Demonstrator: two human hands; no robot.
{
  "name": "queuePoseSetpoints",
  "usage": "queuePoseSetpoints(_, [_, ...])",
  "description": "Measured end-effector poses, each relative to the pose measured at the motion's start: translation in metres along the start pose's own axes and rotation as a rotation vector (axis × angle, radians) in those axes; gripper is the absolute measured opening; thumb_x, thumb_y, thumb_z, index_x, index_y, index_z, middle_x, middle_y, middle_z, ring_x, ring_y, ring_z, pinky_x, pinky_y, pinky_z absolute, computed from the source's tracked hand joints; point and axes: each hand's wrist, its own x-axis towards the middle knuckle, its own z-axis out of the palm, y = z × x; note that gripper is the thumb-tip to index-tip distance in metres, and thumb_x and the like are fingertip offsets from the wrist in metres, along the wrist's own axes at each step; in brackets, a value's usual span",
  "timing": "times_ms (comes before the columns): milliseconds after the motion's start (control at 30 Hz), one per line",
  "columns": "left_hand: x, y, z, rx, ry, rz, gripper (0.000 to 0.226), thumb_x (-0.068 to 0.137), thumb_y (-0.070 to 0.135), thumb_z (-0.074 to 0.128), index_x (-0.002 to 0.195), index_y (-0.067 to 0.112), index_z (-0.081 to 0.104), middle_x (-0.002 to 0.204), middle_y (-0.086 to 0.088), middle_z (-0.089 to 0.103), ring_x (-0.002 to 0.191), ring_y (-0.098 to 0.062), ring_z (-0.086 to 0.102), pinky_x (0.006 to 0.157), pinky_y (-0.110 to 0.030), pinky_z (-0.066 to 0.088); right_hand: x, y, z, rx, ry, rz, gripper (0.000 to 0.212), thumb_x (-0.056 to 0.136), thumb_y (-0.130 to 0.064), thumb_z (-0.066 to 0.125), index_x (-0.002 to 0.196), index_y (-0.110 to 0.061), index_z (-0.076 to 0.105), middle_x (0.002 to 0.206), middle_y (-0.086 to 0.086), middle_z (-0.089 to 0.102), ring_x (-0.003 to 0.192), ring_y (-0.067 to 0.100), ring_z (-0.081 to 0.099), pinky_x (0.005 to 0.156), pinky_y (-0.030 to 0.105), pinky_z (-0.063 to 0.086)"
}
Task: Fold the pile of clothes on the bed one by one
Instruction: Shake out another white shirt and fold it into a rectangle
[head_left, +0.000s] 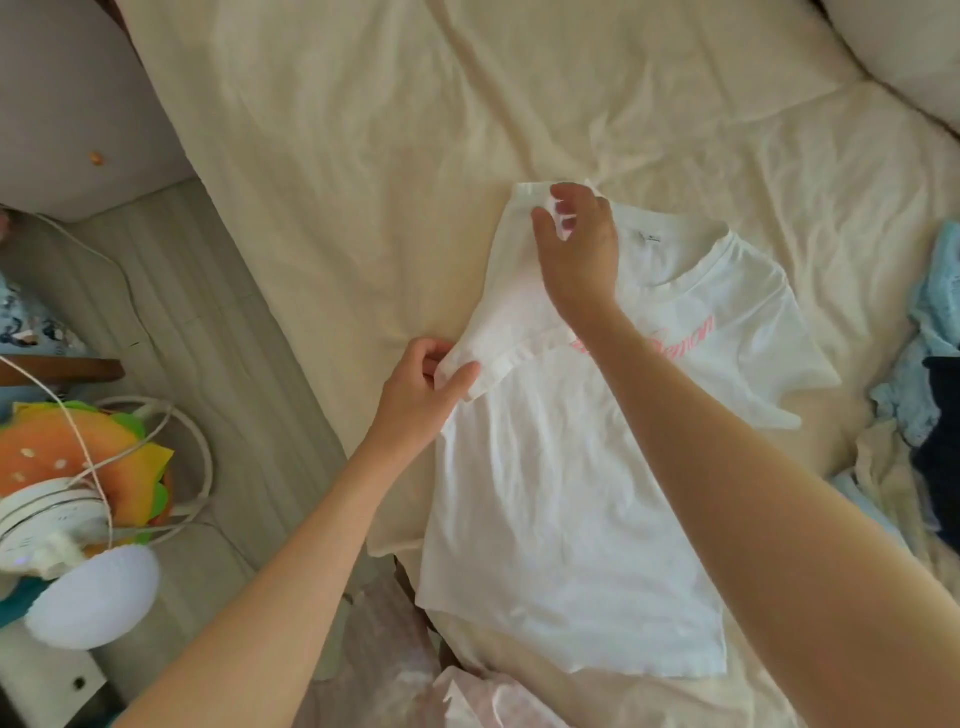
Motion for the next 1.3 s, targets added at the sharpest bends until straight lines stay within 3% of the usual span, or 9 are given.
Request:
queuePoseSetpoints(100, [0.004, 0.002, 0.003, 0.216, -0.013, 0.009, 0.028, 0.085, 0.026, 0.066, 0.109, 0.019, 0.055, 0.094, 0.012, 0.060, 0.078, 0.000, 0.056, 0.060, -0.006, 0.041, -0.050, 0.018, -0.002, -0.183, 0.099, -0.311, 0.033, 0.092, -0.011, 0.052, 0.123, -0.002, 0.057, 0.128, 0.015, 0.056, 0.122, 0.033, 0.049, 0.099, 0.039, 0.036])
queuePoseSetpoints(200, [0.004, 0.007, 0.006, 0.327, -0.007, -0.006, 0.035, 0.084, 0.026, 0.067, 0.115, 0.013, 0.054, 0.104, 0.002, 0.060, 0.094, -0.018, 0.059, 0.077, -0.025, 0.046, -0.086, 0.051, 0.001, -0.410, -0.202, -0.449, 0.046, 0.093, -0.010, 0.050, 0.139, -0.008, 0.046, 0.149, 0.013, 0.036, 0.141, 0.031, 0.029, 0.113, 0.046, 0.022])
queuePoseSetpoints(400, [-0.006, 0.015, 0.011, 1.012, 0.126, 0.760, 0.057, 0.091, 0.023, 0.055, 0.142, 0.008, 0.037, 0.147, -0.019, 0.034, 0.134, -0.039, 0.034, 0.104, -0.048, 0.034, -0.097, 0.077, -0.003, -0.417, -0.276, -0.358, 0.049, 0.096, -0.012, 0.047, 0.144, -0.015, 0.038, 0.156, 0.007, 0.022, 0.146, 0.026, 0.014, 0.118, 0.043, 0.007])
queuePoseSetpoints(500, [0.009, 0.021, 0.020, 1.303, -0.104, 0.673, 0.060, 0.099, 0.037, 0.033, 0.151, 0.015, 0.012, 0.159, -0.007, 0.001, 0.146, -0.026, -0.002, 0.115, -0.049, 0.002, -0.105, 0.083, -0.021, -0.391, -0.218, -0.268, 0.046, 0.095, -0.012, 0.049, 0.141, -0.012, 0.043, 0.154, 0.010, 0.027, 0.145, 0.027, 0.018, 0.117, 0.046, 0.011])
queuePoseSetpoints(800, [-0.001, 0.024, 0.082, 1.432, -0.149, 0.681, 0.064, 0.097, 0.040, 0.038, 0.151, 0.028, 0.006, 0.158, -0.006, -0.011, 0.144, -0.032, -0.013, 0.111, -0.054, -0.012, -0.128, 0.178, -0.127, 0.016, 0.353, 0.434, 0.018, 0.093, -0.021, 0.055, 0.100, -0.006, 0.060, 0.097, 0.012, 0.059, 0.091, 0.025, 0.053, 0.083, 0.036, 0.042])
queuePoseSetpoints(1000, [-0.003, 0.010, 0.128, 1.385, -0.250, 0.438, 0.059, 0.097, 0.042, 0.038, 0.149, 0.032, 0.013, 0.158, -0.005, -0.014, 0.144, -0.028, -0.013, 0.111, -0.057, -0.001, -0.096, 0.209, -0.154, 0.656, 0.225, 0.947, 0.030, 0.090, -0.036, 0.062, 0.071, -0.014, 0.053, 0.064, 0.001, 0.051, 0.053, 0.011, 0.046, 0.046, 0.021, 0.039])
queuePoseSetpoints(1100, [0.002, 0.014, 0.131, 1.319, -0.223, 0.394, 0.051, 0.097, 0.037, 0.040, 0.146, 0.034, 0.026, 0.159, -0.003, -0.003, 0.146, -0.022, -0.004, 0.112, -0.053, 0.005, -0.071, 0.207, -0.159, 1.152, 0.306, 1.076, 0.013, 0.089, -0.016, 0.063, 0.080, -0.011, 0.057, 0.068, 0.001, 0.058, 0.059, 0.014, 0.058, 0.053, 0.025, 0.048])
queuePoseSetpoints(1167, [0.002, 0.024, 0.133, 1.186, -0.141, 0.424, 0.041, 0.097, 0.029, 0.044, 0.137, 0.025, 0.046, 0.156, -0.004, 0.019, 0.144, -0.019, 0.014, 0.111, -0.042, 0.016, -0.062, 0.198, -0.156, 1.150, 0.386, 0.924, 0.015, 0.088, -0.004, 0.058, 0.075, -0.010, 0.055, 0.062, -0.001, 0.054, 0.054, 0.012, 0.053, 0.052, 0.024, 0.045])
queuePoseSetpoints(1300, [-0.003, 0.052, 0.143, 0.512, 0.073, 0.248, 0.026, 0.097, 0.022, 0.044, 0.111, 0.012, 0.064, 0.122, -0.009, 0.062, 0.114, -0.022, 0.056, 0.085, -0.027, 0.038, -0.088, 0.177, -0.138, 0.152, 0.354, 0.062, 0.018, 0.079, 0.002, 0.056, 0.090, -0.008, 0.067, 0.082, 0.007, 0.056, 0.078, 0.021, 0.050, 0.073, 0.032, 0.037])
